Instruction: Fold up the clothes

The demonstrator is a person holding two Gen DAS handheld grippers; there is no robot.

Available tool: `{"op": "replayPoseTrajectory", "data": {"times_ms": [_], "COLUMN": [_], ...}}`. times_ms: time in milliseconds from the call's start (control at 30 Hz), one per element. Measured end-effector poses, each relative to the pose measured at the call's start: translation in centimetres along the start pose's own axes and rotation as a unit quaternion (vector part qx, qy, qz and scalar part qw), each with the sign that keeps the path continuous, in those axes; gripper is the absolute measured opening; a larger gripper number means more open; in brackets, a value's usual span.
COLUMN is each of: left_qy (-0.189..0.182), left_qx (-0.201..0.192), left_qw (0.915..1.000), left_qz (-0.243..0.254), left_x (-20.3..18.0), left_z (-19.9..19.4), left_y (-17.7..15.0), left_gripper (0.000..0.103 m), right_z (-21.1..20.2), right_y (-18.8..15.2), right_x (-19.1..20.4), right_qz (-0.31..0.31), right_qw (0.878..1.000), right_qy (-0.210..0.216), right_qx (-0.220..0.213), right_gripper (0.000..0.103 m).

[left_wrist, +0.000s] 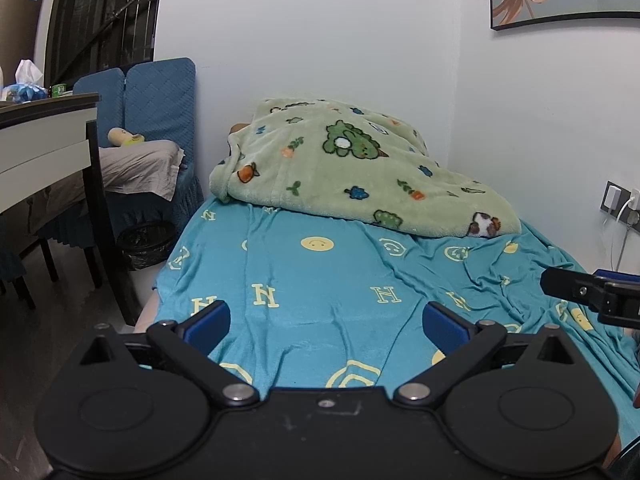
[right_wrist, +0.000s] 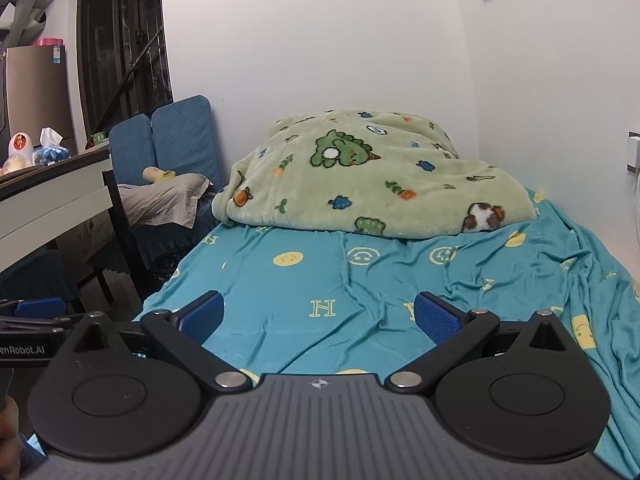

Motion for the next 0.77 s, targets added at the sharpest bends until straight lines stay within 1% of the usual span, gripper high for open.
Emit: {"op": "replayPoseTrajectory", "data": {"times_ms": [367, 767], "left_qy": [0.007, 0.014], "left_qx": [0.009, 0.006], "left_qw": [0.9999, 0.9998], "left_qz": [-0.008, -0.009], "left_x": [0.46, 0.67], "left_z": [0.34, 0.33], "left_y": [-0.32, -0.30], "left_gripper": [0.102, 0.103], "right_z": [0.31, 0.47], "right_y": [-0.47, -0.76], "right_x": [0.15, 0.15], "right_qz": [0.000, 0.003], "right_qw": [1.000, 1.000], "right_qy": [-0.003, -0.007], "right_qx": [0.010, 0.016], "right_gripper": [0.103, 0.103]}}
Point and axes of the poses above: each gripper's, at about its wrist camera, not at the fingertips, and z roughly the way its jaws point, x to its left, y to its top, the point moved 8 cm from there along z, roughly the way its jaws point, and after that the axes turned 12 degrees about z, right-handed, at the moved point
